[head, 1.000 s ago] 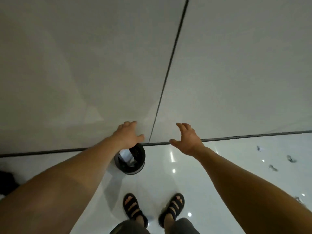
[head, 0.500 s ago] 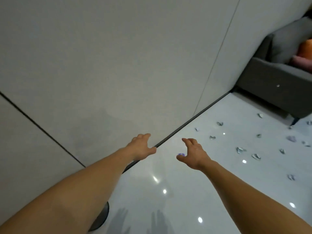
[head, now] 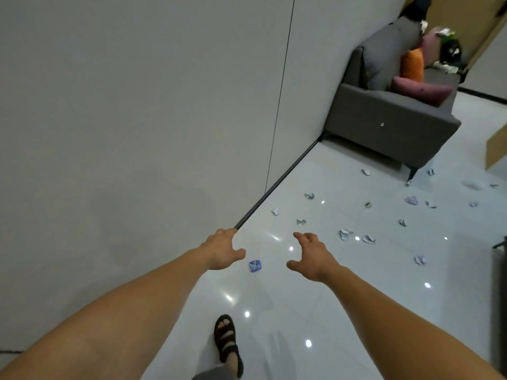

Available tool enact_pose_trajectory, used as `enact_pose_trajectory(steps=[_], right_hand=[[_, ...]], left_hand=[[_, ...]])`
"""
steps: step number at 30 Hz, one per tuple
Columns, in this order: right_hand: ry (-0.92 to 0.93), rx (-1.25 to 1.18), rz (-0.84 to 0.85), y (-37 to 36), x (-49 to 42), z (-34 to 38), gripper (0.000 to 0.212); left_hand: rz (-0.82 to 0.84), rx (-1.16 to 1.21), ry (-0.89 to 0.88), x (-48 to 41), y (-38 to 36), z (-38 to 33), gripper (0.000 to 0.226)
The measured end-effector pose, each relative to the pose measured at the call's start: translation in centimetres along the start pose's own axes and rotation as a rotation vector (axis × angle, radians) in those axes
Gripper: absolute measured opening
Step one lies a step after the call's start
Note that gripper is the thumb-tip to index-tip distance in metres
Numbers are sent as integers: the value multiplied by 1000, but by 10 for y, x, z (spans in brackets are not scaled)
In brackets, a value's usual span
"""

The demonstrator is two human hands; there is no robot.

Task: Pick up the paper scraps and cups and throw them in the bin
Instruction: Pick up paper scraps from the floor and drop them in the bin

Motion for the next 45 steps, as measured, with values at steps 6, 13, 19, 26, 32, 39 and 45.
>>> enact_pose_trajectory(steps=[6, 13, 19, 26, 32, 39, 45], right_hand=[[-62, 18, 27, 18, -79, -2, 84], [-110, -36, 85, 10, -156, -14, 81], [-137, -94, 187, -26, -238, -54, 79], [-175, -159, 331, -121, -347, -122, 76], [-173, -111, 385, -252, -441, -178, 78], [-76, -36, 398, -454, -533, -218, 80], [-7, 34, 369, -585, -562, -222, 79]], left_hand=[[38, 17, -39, -100, 35, -15, 77], [134, -48, -45, -185, 36, -28, 75], [232, -36, 62, -260, 4, -23, 73], [239, 30, 254, -376, -66, -1, 70], [293, 71, 254, -488, -192, 37, 65], [343, 113, 246, -590, -358, 128, 64], [358, 159, 299, -599, -451, 215, 61]])
Point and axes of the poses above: each hand's wrist, its own x-axis away from the middle knuckle, its own y-axis out of the back of the hand, z = x × y, the point moved 5 cm from there along -x, towards the middle knuckle, and after that the axes turned 5 degrees about -z, right-handed, at the moved point
